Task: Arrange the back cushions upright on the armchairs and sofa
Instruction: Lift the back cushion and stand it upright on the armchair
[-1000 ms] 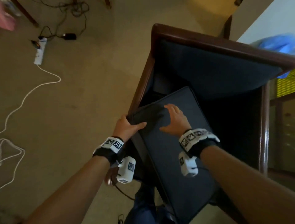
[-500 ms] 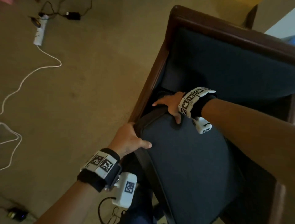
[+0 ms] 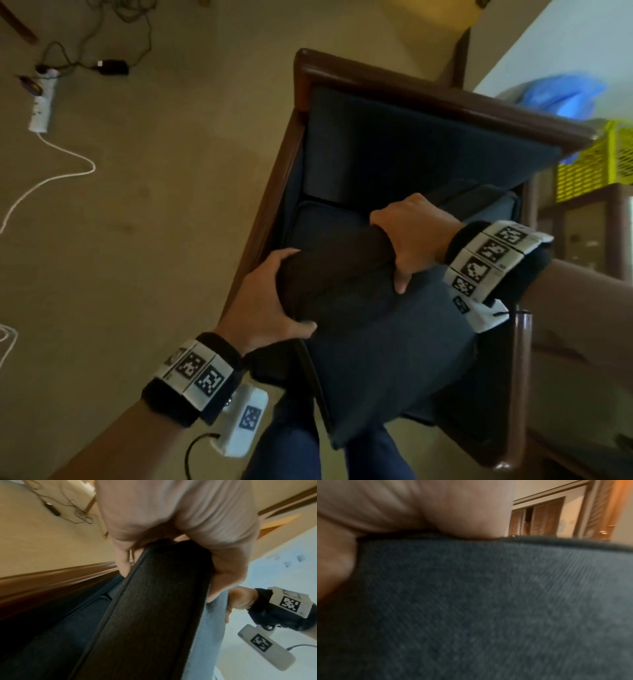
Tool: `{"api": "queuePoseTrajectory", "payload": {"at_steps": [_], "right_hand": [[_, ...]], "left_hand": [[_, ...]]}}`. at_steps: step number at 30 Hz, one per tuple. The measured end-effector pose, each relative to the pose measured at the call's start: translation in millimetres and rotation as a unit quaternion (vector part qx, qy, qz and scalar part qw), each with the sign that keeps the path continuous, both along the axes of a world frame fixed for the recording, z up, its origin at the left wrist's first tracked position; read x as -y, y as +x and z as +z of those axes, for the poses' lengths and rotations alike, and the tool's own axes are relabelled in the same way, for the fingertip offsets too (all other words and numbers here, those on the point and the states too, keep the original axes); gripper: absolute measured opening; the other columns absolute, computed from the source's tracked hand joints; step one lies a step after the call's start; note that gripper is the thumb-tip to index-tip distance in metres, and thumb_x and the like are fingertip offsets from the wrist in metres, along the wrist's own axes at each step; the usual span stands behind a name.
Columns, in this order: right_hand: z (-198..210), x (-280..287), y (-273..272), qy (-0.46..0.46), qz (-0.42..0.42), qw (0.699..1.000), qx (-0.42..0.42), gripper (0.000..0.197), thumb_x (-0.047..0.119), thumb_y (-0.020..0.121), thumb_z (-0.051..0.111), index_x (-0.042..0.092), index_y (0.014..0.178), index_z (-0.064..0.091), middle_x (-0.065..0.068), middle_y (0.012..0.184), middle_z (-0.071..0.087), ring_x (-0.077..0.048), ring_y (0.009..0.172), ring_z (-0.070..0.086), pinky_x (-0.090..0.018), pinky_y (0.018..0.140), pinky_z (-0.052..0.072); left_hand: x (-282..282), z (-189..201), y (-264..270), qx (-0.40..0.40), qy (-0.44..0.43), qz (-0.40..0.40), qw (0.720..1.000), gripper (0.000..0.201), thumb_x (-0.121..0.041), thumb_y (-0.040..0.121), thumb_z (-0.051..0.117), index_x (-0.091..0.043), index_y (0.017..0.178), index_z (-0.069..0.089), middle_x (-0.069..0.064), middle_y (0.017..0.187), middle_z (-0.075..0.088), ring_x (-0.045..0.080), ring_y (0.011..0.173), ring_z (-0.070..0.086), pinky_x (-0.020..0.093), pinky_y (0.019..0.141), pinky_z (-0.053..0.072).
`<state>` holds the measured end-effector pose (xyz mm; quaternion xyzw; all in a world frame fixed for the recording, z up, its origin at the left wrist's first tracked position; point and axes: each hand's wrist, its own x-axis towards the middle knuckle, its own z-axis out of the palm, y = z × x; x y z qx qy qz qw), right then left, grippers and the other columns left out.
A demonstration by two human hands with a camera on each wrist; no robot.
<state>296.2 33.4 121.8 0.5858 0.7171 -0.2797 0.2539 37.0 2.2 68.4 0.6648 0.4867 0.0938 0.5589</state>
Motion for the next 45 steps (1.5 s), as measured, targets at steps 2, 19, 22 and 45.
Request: {"api": "queuePoseTrajectory", "payload": {"at_steps": [2, 19, 22, 45], "right_hand": [[23.9, 25.0, 14.8, 0.034, -0.067, 0.997, -0.019, 0.066, 0.048, 0.045, 0.090, 0.027, 0.094, 0.052, 0.007, 0.096, 0.058, -0.016, 0.095, 0.053, -0.032, 0.097, 0.033], [50.2, 151.9, 39.4, 0.388, -0.193, 0.900, -0.043, 0.107, 0.070, 0.051, 0.075, 0.013, 0.137, 0.047, -0.004, 0.125, 0.057, -0.028, 0.114, 0.054, -0.045, 0.098, 0.037], [52.9, 169.7, 56.7, 0.369, -0.174, 0.913, -0.023, 0.119, 0.074, 0.048, 0.072, 0.018, 0.146, 0.036, -0.003, 0.135, 0.053, -0.027, 0.122, 0.051, -0.046, 0.103, 0.037], [138.6, 107.8, 37.4, 0.444, -0.338, 0.766, -0.320, 0.073, 0.018, 0.034, 0.093, 0.019, 0.100, 0.063, 0.008, 0.090, 0.066, -0.014, 0.088, 0.063, -0.031, 0.080, 0.051]], "left_hand": [[0.2, 18.5, 12.9, 0.016, 0.050, -0.041, 0.998, 0.102, -0.040, 0.044, 0.086, -0.032, 0.134, 0.040, -0.012, 0.127, 0.052, 0.003, 0.114, 0.052, 0.014, 0.094, 0.041], [-21.6, 100.9, 86.3, -0.205, 0.276, -0.151, 0.927, 0.107, -0.019, 0.054, 0.085, -0.022, 0.144, 0.028, 0.009, 0.143, 0.029, 0.032, 0.126, 0.041, 0.041, 0.102, 0.040], [-16.3, 97.8, 75.4, -0.278, 0.343, -0.189, 0.877, 0.111, -0.035, 0.051, 0.086, -0.014, 0.145, 0.031, 0.010, 0.150, 0.028, 0.038, 0.139, 0.027, 0.049, 0.114, 0.028], [-24.3, 99.8, 26.8, -0.129, 0.327, 0.009, 0.936, 0.110, -0.051, 0.035, 0.094, -0.022, 0.131, 0.047, 0.003, 0.124, 0.057, 0.027, 0.114, 0.054, 0.046, 0.096, 0.045]]}}
